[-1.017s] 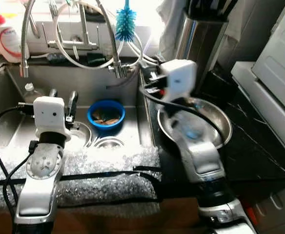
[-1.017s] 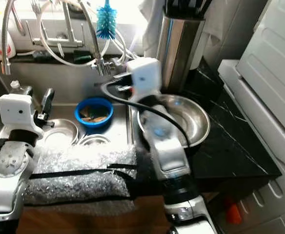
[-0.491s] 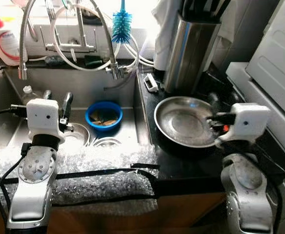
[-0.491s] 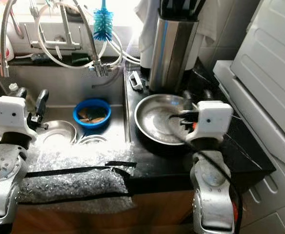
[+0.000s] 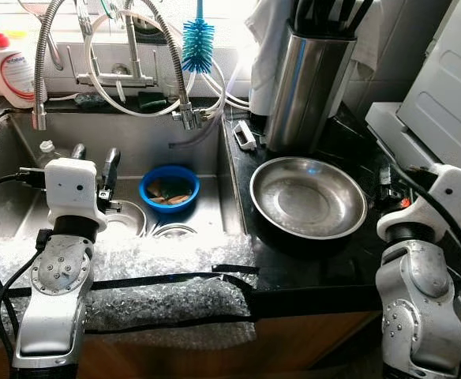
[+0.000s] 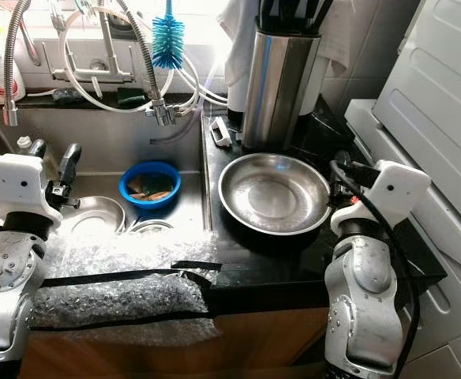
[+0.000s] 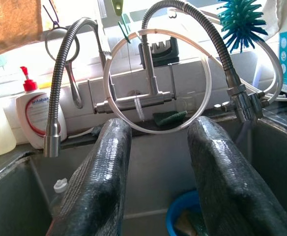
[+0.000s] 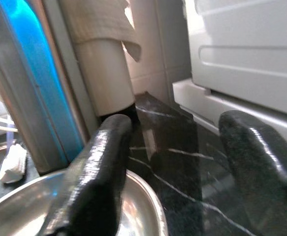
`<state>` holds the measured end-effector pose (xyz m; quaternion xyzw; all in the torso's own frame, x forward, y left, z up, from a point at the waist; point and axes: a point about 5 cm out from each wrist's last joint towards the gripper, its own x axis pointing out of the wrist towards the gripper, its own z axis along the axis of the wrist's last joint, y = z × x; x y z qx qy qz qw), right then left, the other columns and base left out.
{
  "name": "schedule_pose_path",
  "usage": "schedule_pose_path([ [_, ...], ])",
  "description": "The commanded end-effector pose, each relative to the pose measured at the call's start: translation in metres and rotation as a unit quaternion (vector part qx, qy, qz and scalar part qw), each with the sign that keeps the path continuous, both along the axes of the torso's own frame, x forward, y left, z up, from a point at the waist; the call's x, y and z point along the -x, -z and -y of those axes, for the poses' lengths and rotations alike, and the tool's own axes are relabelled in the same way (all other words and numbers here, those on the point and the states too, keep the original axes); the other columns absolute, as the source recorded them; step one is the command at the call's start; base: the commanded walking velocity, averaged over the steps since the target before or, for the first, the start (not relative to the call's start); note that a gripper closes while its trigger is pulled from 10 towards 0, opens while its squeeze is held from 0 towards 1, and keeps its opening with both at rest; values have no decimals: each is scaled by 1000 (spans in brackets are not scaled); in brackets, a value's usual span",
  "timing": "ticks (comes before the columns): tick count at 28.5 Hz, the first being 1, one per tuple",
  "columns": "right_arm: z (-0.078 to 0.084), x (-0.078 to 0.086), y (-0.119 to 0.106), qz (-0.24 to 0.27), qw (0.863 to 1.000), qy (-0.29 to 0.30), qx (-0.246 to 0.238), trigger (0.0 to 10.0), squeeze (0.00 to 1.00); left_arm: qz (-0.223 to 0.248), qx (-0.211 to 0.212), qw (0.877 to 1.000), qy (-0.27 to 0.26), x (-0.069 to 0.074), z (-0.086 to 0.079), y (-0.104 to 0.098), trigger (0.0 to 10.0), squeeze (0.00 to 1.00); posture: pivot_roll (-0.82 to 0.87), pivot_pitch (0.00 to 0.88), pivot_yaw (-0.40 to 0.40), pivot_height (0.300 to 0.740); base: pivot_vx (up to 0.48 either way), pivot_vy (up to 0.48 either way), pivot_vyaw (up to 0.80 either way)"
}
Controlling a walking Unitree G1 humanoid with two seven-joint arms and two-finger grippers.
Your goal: Kitchen organization
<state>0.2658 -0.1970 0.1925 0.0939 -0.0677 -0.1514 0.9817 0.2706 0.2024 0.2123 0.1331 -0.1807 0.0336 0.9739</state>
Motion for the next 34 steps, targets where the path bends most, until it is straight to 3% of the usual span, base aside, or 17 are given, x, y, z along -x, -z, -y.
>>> schedule_pose_path([
  [1, 1, 1, -4, 1, 1000, 5, -26, 10000, 1000, 7, -3, 1000, 3, -1, 0, -3, 10000, 0, -57, 0, -68, 727, 0, 0, 0],
  [4, -3, 0, 2, -26, 998, -9, -60, 10000, 984, 8, -2, 1000, 3, -1, 0, -3, 10000, 0, -56, 0, -70, 727, 0, 0, 0],
  [5, -5, -1, 4, -37, 997, -13, -60, 10000, 24, 8, -2, 1000, 3, -1, 0, -3, 10000, 0, -58, 0, -71, 727, 0, 0, 0],
  [8, -4, -1, 13, -75, 994, -7, -80, 10000, 0, 7, -2, 1000, 4, -1, 1, -3, 10000, 0, -56, 0, -72, 727, 0, 0, 0],
  [21, 4, -2, 32, -154, 979, -3, -133, 10000, 0, 10, -3, 1000, 6, -1, 3, -5, 10000, 0, -53, 0, -75, 727, 0, 0, 0],
  [34, -1, -7, 34, -177, 972, -39, -153, 10000, 0, 12, -15, 1000, 11, -2, 7, -5, 10000, 0, -52, 0, -73, 727, 0, 0, 0],
])
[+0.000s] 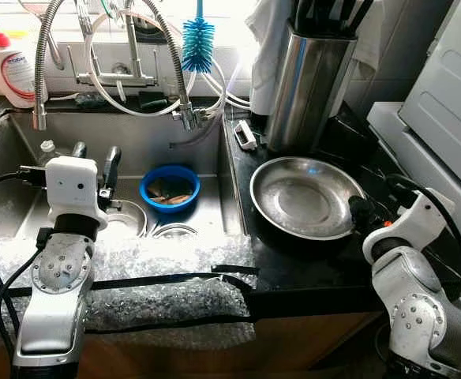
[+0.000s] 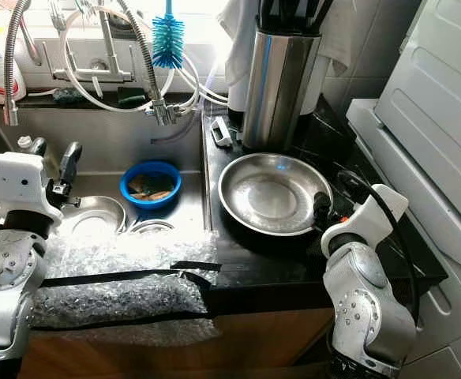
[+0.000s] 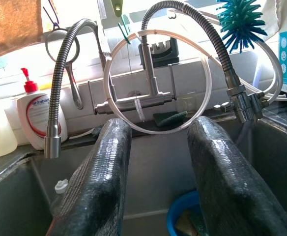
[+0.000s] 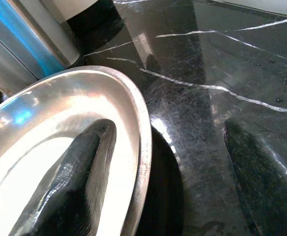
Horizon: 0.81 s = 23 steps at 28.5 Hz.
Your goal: Kitchen organization
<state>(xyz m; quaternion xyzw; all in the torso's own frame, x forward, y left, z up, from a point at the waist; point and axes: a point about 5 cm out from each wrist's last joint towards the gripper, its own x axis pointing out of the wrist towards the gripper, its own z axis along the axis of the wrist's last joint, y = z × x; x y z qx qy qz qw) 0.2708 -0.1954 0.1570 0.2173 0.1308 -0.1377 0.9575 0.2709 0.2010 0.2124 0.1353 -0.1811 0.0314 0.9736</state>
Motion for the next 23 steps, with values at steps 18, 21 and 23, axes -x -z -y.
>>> schedule_pose_path([
  [18, -10, -6, -3, 2, 999, -47, 9, 0, 0, 10, -15, 1000, 13, -2, 7, -4, 10000, 0, -49, 0, -75, 727, 0, 0, 0],
  [21, -11, -7, -3, 1, 999, -51, 9, 0, 0, 10, -18, 1000, 15, -3, 8, -4, 10000, 0, -49, 0, -75, 727, 0, 0, 0],
  [23, -12, -7, -3, 0, 999, -52, 8, 0, 0, 10, -19, 1000, 16, -3, 9, -4, 10000, 0, -49, 0, -75, 727, 0, 0, 0],
])
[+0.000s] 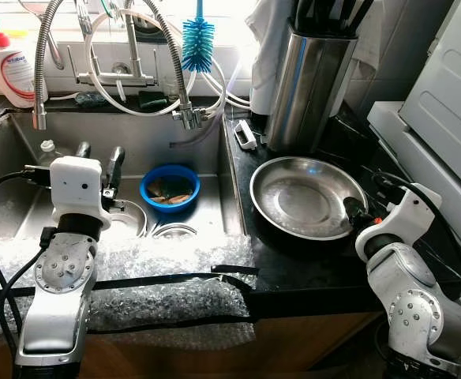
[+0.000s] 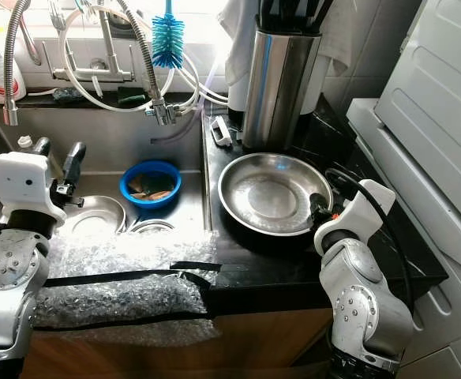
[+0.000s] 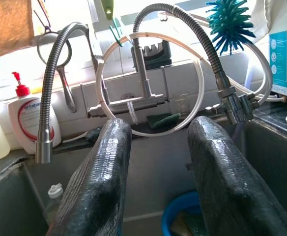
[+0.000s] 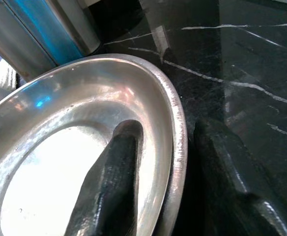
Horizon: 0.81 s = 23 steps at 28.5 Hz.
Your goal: Kitchen organization
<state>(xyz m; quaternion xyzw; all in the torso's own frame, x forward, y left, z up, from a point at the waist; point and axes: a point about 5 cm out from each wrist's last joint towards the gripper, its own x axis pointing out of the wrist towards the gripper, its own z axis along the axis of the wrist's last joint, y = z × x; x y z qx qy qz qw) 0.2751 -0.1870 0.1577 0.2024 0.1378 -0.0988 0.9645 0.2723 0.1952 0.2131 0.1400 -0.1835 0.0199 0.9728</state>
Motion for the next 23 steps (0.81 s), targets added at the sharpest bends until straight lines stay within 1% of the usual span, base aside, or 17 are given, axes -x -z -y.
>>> schedule_pose_path([
  [1, -4, -3, -2, -1, 1000, -11, -2, 0, 0, 10, -13, 1000, 6, -1, 3, -3, 10000, 0, -49, 0, -75, 727, 0, 0, 0],
  [13, -7, -4, -1, -3, 1000, -16, -7, 0, 0, 9, -25, 1000, 10, -2, 6, -4, 10000, 0, -45, 0, -75, 727, 0, 0, 0],
  [19, -8, -5, -2, 6, 1000, -13, -13, 0, 0, 11, -19, 1000, 9, -3, 7, -5, 10000, 0, -47, 0, -74, 727, 0, 0, 0],
  [21, -8, -6, -3, 18, 1000, -8, -18, 0, 0, 13, -9, 1000, 3, -4, 5, -6, 10000, 0, -47, 0, -74, 727, 0, 0, 0],
  [22, -7, -7, -6, 33, 999, -2, -17, 0, 0, 14, -6, 1000, -1, -4, 3, -7, 10000, 0, -46, 0, -74, 727, 0, 0, 0],
  [23, -6, -9, -14, 69, 997, 2, -20, 0, 0, 16, -2, 1000, -5, -5, 1, -8, 10000, 0, -41, 0, -74, 727, 0, 0, 0],
])
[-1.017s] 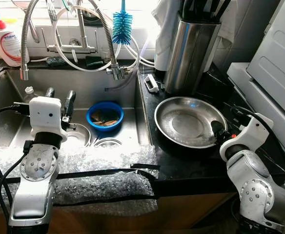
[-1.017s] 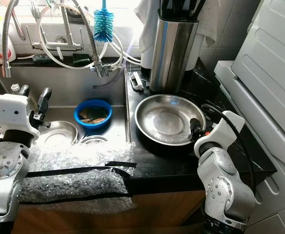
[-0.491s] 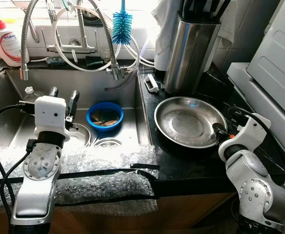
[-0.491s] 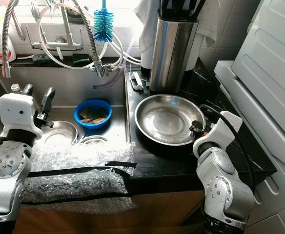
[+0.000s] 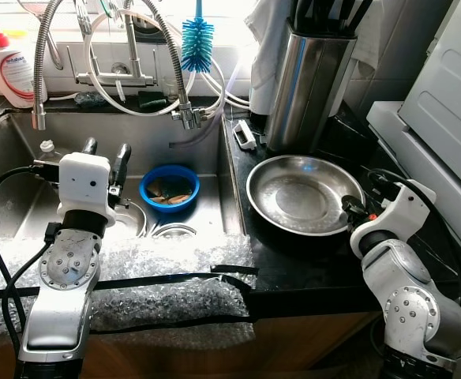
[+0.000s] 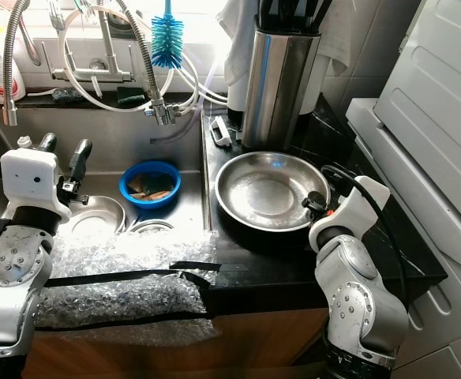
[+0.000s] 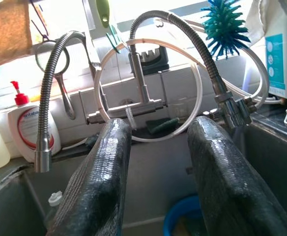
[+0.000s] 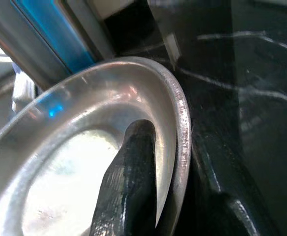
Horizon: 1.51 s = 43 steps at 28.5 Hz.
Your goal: Kitchen organization
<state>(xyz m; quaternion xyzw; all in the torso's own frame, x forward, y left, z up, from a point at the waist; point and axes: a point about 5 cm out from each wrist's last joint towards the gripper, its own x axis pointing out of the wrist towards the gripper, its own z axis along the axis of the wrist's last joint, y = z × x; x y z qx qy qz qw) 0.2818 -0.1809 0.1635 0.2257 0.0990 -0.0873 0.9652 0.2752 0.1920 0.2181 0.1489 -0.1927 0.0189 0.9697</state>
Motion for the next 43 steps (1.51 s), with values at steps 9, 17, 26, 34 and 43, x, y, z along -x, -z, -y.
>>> schedule_pose_path([
  [9, -8, -5, -41, 168, 986, -16, -17, 10000, 0, 27, 41, 999, -7, -7, -4, -13, 10000, 0, -44, 0, -73, 727, 0, 0, 0],
  [17, -18, 0, -49, 236, 971, -42, -3, 10000, 0, 24, 52, 998, -4, -6, -1, -9, 10000, 0, -44, 0, -74, 727, 0, 0, 0],
  [26, -26, 2, -46, 253, 966, -57, 20, 10000, 0, 20, 63, 998, 7, -7, 4, -6, 10000, 0, -46, 0, -71, 727, 0, 256, 0],
  [34, -26, 2, -46, 258, 964, -58, 28, 10000, 0, 22, 64, 998, 8, -7, 4, -7, 10000, 0, -45, 0, -69, 727, 0, 480, 0],
  [43, -30, 1, -46, 255, 964, -67, 30, 10000, 0, 27, 63, 998, 11, -7, 5, -8, 10000, 0, -45, 0, -69, 727, 0, 0, -529],
])
